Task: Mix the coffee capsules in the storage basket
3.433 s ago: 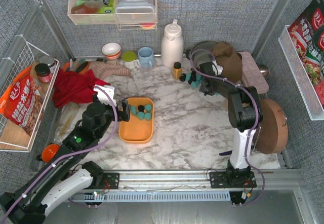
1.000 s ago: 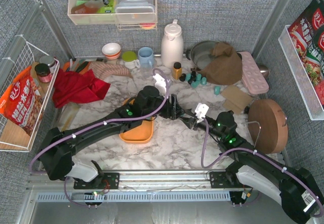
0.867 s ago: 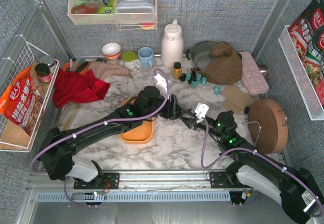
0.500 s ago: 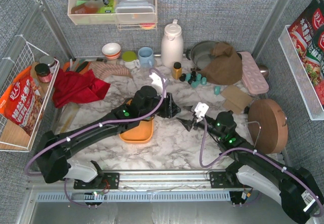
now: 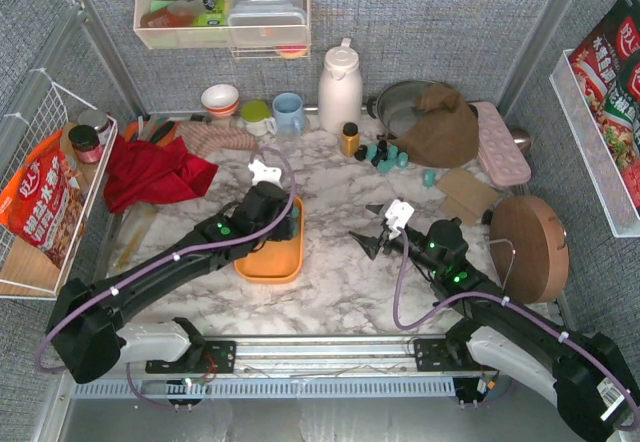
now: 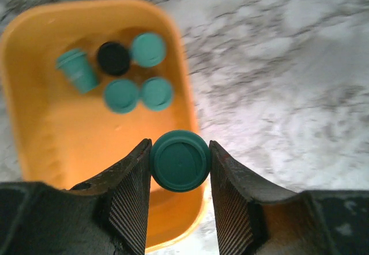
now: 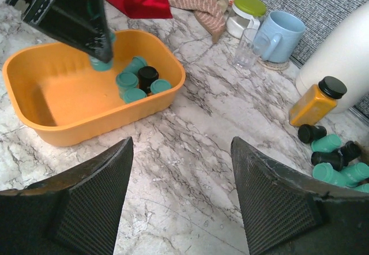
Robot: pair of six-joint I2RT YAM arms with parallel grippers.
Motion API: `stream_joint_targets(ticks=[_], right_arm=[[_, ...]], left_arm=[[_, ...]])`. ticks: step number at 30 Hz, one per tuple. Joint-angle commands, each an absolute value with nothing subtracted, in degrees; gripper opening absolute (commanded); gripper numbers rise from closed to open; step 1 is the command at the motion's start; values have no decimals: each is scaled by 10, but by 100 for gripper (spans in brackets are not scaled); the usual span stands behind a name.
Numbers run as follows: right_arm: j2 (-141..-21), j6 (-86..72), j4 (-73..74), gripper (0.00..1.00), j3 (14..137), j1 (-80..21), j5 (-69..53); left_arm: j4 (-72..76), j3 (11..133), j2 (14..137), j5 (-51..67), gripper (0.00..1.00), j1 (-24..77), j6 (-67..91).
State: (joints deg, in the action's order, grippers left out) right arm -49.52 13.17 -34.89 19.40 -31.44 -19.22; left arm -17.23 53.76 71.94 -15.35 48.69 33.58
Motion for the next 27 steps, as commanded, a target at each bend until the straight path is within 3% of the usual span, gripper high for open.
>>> stream_joint_targets(ticks=[1,9,27], right_arm=[[-495,132,-353,72,199,-315,-182],[-495,132,-352,73,199,-315,-177],[-501,135,-346,73,202,-315,-175]], left_arm=[[-194,491,697,-182,46,461,342],[-97,423,696,-145,47,446,342],[-2,416,791,-132,50,446,360]])
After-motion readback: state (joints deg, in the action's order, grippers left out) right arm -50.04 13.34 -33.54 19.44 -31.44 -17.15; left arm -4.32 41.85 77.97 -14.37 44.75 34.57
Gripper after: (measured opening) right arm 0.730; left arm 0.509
